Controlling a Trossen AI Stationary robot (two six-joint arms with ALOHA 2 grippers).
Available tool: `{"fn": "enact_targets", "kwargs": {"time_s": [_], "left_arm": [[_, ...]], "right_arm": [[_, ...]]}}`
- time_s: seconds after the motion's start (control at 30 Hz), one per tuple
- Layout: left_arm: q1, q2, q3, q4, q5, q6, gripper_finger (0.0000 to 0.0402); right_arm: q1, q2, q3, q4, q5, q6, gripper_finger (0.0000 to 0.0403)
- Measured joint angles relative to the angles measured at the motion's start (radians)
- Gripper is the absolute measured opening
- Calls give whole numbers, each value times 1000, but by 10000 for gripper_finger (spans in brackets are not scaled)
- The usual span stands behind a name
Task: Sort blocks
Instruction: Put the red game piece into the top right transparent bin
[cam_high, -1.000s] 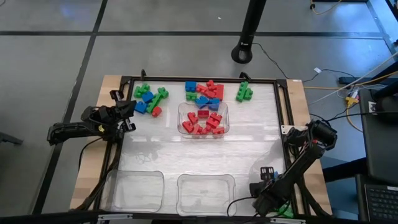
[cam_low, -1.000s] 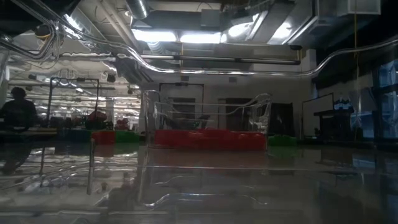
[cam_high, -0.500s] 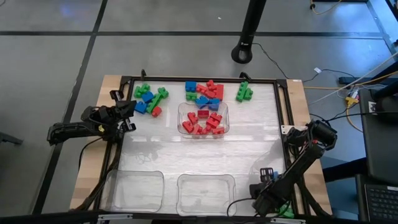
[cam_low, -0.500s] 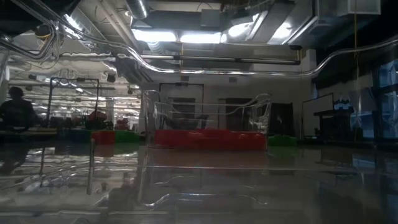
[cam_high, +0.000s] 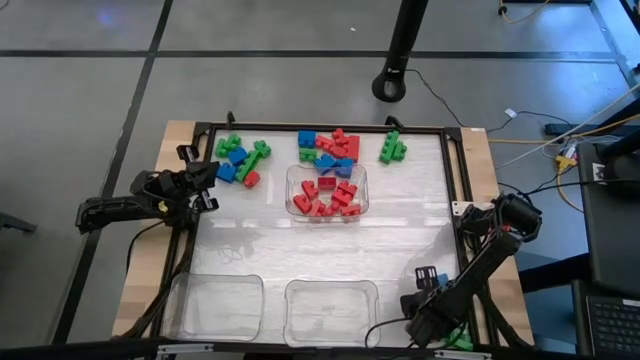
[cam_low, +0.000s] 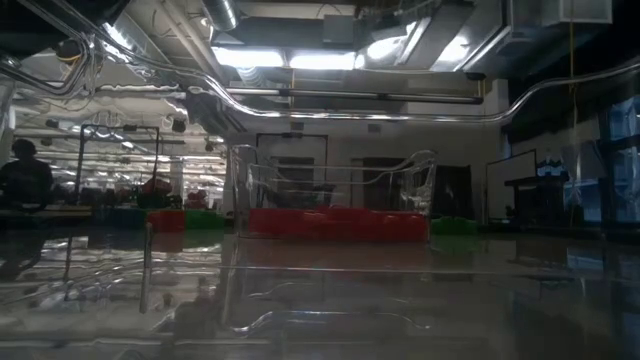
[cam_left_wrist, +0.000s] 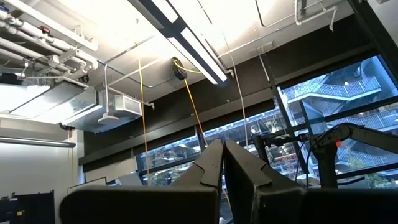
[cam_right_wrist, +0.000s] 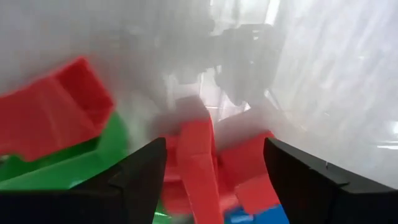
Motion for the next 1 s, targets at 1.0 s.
{"fn": "enact_targets", "kwargs": {"time_s": [1.0], "left_arm": [[0, 0, 0, -2, 0, 15, 6]], "right_arm": [[49, 0, 55, -132, 18, 73, 269]]}}
